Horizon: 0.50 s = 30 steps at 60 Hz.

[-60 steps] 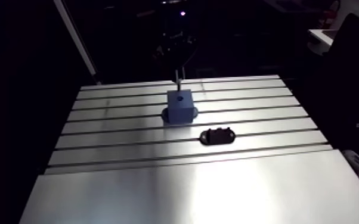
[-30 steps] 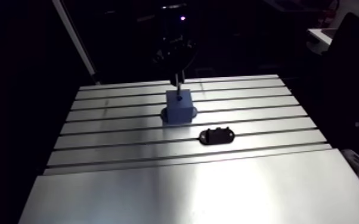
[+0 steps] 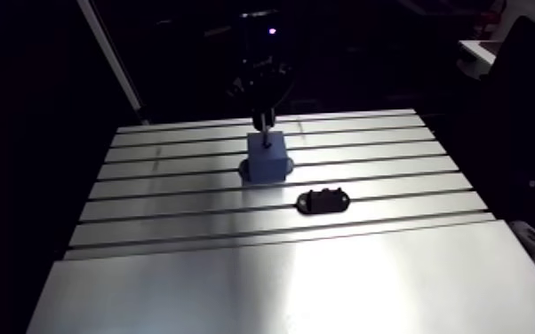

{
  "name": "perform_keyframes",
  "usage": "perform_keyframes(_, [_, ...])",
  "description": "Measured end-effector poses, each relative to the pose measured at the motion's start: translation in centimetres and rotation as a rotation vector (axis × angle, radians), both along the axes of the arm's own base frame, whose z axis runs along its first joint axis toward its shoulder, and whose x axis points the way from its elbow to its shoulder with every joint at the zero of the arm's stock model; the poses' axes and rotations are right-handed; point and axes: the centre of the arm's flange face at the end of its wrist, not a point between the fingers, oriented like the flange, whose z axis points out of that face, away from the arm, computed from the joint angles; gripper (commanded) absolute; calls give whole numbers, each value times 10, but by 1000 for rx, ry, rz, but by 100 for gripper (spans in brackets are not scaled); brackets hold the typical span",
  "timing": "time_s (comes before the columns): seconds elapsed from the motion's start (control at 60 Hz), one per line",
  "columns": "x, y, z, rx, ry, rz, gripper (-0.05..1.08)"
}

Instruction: Pick up the M10 bolt and insert it into the hex recess until seated.

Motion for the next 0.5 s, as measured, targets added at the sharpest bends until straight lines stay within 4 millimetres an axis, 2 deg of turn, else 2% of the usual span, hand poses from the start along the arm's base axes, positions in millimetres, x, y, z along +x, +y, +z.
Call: perform_keyframes(0.5, [0, 0, -4, -1, -5, -1, 107])
